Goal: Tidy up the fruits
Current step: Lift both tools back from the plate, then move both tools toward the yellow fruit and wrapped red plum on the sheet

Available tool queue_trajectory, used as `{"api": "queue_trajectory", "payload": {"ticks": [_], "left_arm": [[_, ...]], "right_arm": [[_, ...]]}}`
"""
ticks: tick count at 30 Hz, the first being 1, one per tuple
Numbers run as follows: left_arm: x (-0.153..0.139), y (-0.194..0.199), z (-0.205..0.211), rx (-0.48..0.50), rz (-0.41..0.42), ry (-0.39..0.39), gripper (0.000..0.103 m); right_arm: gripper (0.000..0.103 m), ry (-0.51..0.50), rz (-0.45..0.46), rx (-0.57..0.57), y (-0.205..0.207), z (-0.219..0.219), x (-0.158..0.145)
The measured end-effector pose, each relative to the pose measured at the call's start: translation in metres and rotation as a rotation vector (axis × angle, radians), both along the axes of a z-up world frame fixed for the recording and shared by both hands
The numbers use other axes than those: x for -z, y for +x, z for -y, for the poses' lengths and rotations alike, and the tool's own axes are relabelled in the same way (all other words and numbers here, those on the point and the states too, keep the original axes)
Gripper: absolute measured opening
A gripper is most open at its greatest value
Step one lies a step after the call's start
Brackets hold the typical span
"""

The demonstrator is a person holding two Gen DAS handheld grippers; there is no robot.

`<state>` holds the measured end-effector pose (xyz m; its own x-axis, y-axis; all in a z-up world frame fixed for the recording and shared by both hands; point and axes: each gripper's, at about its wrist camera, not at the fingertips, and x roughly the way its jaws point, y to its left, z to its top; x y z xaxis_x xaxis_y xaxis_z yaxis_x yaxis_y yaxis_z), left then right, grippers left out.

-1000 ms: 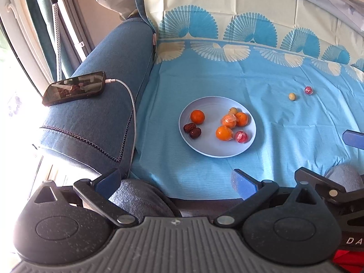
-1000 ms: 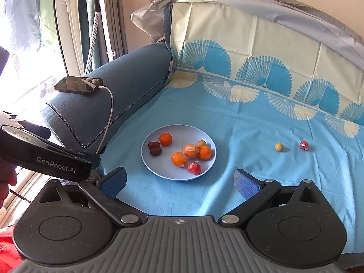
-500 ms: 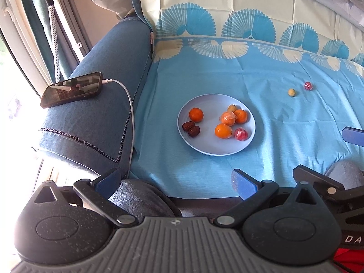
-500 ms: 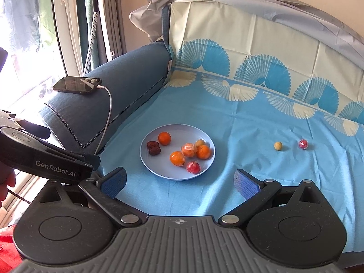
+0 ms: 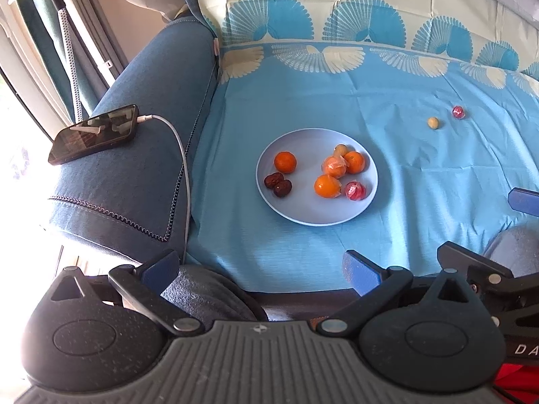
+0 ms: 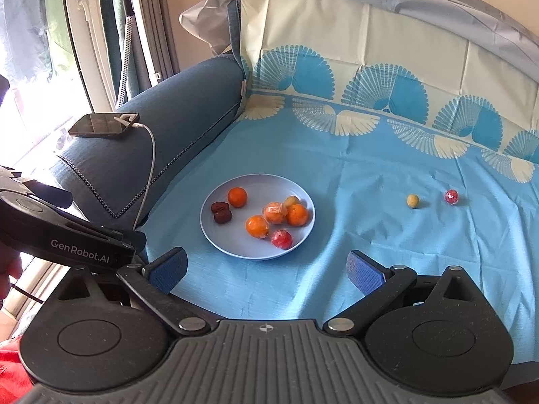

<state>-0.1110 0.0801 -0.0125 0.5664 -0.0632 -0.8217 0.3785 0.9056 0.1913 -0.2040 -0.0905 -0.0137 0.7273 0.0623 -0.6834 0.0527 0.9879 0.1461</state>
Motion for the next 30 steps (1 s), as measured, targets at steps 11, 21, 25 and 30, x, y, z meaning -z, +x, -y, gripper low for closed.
{"api": "queue_trajectory", "payload": {"ticks": [11, 21, 25, 30], "left_arm": [[0.014, 0.017, 0.050, 0.061, -0.039, 0.053, 0.103], [0.034, 0.050, 0.148, 0.176, -0.101, -0.016, 0.103], [0.053, 0.074, 0.199, 0.234, -0.136, -0.048, 0.103], [0.083, 0.108, 0.259, 0.273, -0.147, -0.073, 0.103]], "right_arm": [[0.101, 0.058, -0.025, 0.126, 0.003, 0.053, 0.019], [0.102, 0.047, -0.028, 0.388, 0.007, 0.162, 0.052], [0.102, 0.025, -0.030, 0.466, 0.018, 0.207, 0.073], [0.102, 0.004, -0.038, 0.517, 0.043, 0.261, 0.104]]}}
